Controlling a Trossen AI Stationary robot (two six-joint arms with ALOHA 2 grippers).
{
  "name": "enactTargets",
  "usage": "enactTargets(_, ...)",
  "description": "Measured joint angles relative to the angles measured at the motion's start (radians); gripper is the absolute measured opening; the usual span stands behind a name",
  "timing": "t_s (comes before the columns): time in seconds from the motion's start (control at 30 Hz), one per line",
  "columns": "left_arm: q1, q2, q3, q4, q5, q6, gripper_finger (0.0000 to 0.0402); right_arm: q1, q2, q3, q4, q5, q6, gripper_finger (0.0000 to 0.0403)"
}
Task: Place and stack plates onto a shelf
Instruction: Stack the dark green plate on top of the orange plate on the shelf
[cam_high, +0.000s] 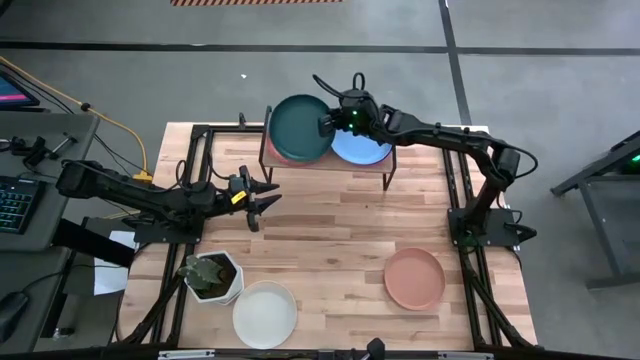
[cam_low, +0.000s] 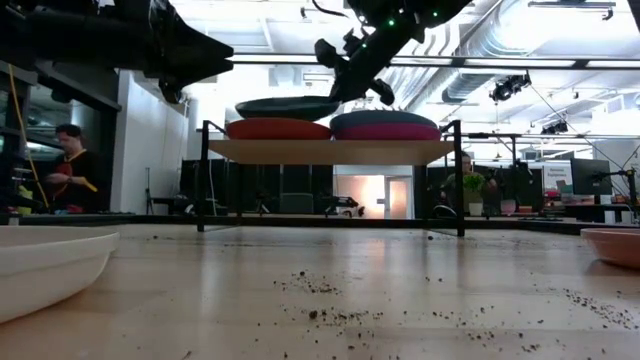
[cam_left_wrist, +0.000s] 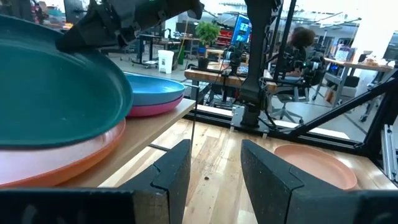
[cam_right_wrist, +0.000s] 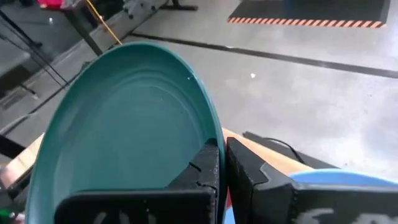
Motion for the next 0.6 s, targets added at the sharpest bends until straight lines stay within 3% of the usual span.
enactTargets(0.4, 0.0, 0.0, 0.0, 0.003, -0.009, 0.0, 0.0131, 0.002, 0.004, -0.001, -0.013, -0.047, 0.001, 0.0002)
enactTargets(0.6, 0.0, 0.0, 0.0, 0.005, -0.011, 0.0, 0.0131, 0.002, 0.026, -0.001, 0.0, -0.054, -0.001, 0.0049)
